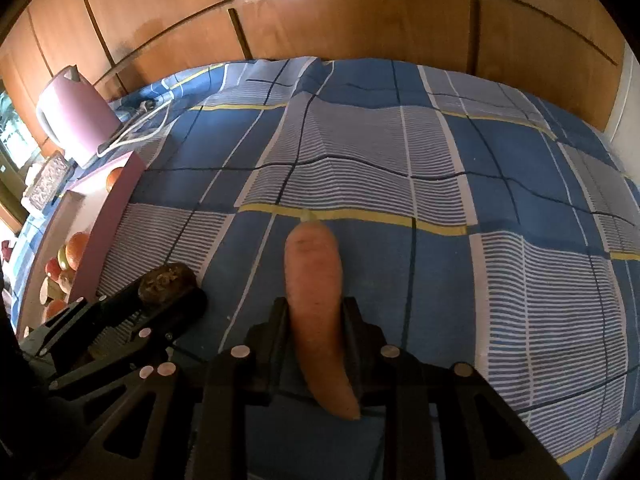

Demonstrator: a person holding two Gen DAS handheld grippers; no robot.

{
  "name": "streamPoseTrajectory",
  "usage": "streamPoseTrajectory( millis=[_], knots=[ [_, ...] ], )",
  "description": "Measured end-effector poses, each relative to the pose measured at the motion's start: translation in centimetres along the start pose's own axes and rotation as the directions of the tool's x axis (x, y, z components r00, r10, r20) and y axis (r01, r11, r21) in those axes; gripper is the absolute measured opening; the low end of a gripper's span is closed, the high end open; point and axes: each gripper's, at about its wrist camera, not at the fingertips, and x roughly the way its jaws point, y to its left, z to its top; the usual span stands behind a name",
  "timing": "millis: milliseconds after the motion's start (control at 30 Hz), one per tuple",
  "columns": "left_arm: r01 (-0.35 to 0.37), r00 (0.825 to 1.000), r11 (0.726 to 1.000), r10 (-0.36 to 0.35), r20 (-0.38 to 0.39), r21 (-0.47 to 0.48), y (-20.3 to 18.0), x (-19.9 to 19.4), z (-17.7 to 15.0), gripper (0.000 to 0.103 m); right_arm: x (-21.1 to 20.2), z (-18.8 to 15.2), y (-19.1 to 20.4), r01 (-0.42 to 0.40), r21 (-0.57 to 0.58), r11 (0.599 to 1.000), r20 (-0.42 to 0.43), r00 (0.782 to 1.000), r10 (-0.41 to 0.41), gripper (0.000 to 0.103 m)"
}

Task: Organize fruits
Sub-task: 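Lift the dark fruit with the left tool while the right tool lifts the carrot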

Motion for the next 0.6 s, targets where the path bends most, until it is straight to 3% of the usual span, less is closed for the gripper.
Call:
streamPoseTrajectory(
  millis=[600],
  knots=[
    [0.013,0.999,1.000,-0.013,-0.034,-0.005,0.1,-1.4,-0.5,0.041,-1.2,-1.0,-0.4,0.012,0.018,1.000,0.001,1.000,-0.012,0.025]
  ],
)
